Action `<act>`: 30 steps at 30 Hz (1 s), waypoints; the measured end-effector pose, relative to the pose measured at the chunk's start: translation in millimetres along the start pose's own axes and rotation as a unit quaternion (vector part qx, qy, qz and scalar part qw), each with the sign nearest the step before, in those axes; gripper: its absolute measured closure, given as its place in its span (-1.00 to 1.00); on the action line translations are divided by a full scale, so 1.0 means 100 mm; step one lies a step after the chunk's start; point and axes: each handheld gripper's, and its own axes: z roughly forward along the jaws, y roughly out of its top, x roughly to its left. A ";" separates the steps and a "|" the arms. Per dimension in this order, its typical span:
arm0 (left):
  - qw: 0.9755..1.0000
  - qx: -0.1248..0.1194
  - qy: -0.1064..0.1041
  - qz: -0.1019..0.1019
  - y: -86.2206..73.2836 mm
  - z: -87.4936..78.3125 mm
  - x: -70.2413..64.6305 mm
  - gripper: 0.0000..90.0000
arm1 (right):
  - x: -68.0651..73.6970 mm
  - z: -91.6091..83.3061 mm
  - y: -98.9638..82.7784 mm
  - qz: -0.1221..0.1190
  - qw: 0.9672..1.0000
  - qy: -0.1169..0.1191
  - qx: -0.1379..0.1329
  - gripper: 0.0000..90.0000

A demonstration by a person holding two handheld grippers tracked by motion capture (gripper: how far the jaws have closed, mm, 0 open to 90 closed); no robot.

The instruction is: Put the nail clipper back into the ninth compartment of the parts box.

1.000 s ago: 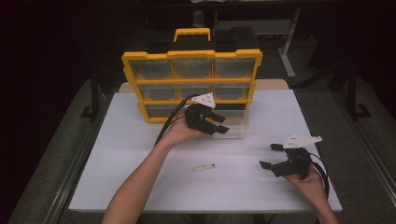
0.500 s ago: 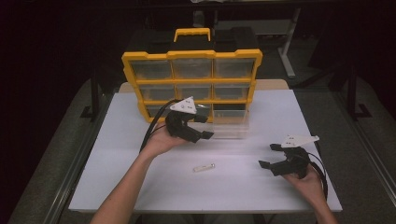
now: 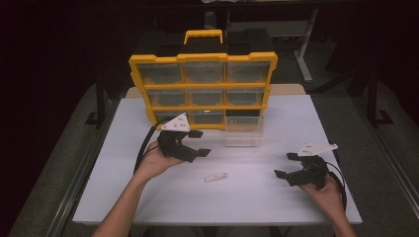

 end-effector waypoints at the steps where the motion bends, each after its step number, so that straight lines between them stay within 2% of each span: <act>1: 1.000 0.000 0.004 -0.001 -0.01 -0.01 -0.01 -0.33 | 0.00 0.00 0.00 -0.003 1.000 0.000 0.000 -0.68; 6: 1.000 -0.013 0.011 -0.022 -0.11 -0.11 -0.05 -0.34 | 0.03 0.01 0.00 -0.011 1.000 0.003 0.006 -0.68; 12: 0.999 -0.015 0.026 -0.035 -0.26 -0.22 -0.10 -0.34 | 0.05 0.00 -0.01 -0.010 1.000 0.009 0.010 -0.68; 19: 0.998 -0.002 0.040 -0.039 -0.44 -0.27 -0.13 -0.41 | 0.05 -0.02 0.01 -0.008 1.000 0.014 -0.001 -0.68; 24: 0.997 -0.010 0.059 -0.050 -0.58 -0.36 -0.15 -0.42 | 0.07 -0.03 0.06 -0.017 1.000 0.020 0.001 -0.68; 30: 0.995 -0.006 0.077 -0.066 -0.76 -0.47 -0.22 -0.43 | 0.08 -0.03 0.13 -0.027 0.999 0.029 0.007 -0.69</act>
